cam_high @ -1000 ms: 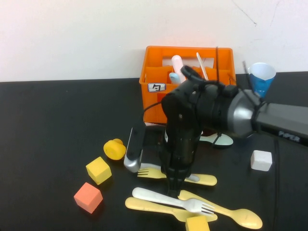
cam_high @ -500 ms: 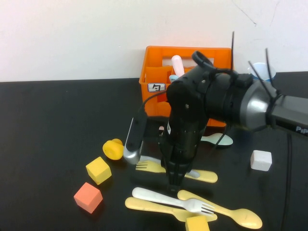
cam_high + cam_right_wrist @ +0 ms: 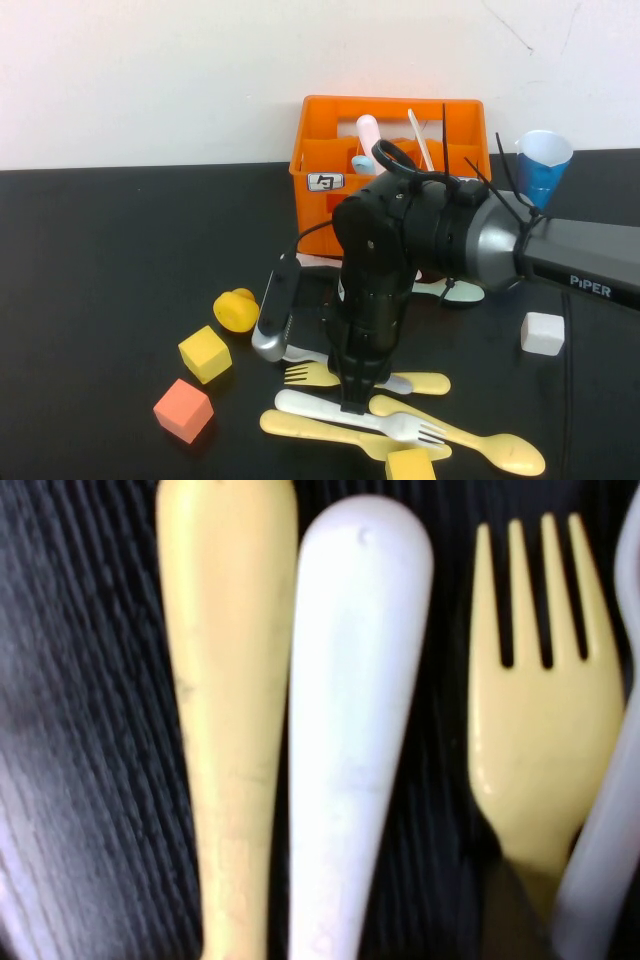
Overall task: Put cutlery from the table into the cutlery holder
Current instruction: Pick up the fork
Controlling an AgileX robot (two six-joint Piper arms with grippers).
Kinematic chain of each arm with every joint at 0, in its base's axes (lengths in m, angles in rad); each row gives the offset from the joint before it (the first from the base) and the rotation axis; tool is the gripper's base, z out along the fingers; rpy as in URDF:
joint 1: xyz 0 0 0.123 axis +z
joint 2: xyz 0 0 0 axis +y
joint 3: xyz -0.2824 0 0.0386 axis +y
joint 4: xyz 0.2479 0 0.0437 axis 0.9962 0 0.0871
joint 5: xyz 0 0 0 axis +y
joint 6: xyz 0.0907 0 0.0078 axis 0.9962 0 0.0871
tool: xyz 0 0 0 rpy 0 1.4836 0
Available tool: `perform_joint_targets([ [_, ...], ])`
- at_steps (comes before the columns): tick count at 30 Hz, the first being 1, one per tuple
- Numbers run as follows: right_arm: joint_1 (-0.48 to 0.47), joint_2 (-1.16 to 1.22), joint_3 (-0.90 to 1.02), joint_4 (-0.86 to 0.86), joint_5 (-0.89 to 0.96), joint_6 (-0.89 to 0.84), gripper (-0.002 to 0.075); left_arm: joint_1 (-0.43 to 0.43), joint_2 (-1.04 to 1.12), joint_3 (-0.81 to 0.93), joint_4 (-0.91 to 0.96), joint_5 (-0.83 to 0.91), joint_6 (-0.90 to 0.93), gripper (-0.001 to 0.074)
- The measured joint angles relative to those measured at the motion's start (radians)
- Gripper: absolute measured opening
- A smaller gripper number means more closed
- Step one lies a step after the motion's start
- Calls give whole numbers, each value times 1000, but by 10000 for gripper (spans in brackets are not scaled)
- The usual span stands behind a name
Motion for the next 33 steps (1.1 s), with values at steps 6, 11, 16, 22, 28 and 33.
perform_joint_targets([
  [6, 0, 0, 0, 0, -22, 0, 239, 0, 0, 0, 0, 0, 0, -1],
  [11, 0, -2, 0, 0, -55, 0, 239, 0, 0, 0, 0, 0, 0, -1],
  [16, 0, -5, 0, 0, -58, 0, 239, 0, 0, 0, 0, 0, 0, -1],
  [22, 0, -10, 0, 1, -44, 6, 285, 0, 0, 0, 0, 0, 0, -1],
  [28, 0, -55, 2, 2, -47, 20, 433, 0, 0, 0, 0, 0, 2, -1],
  [33, 0, -83, 2, -11, -73, 21, 452, 0, 0, 0, 0, 0, 2, -1],
])
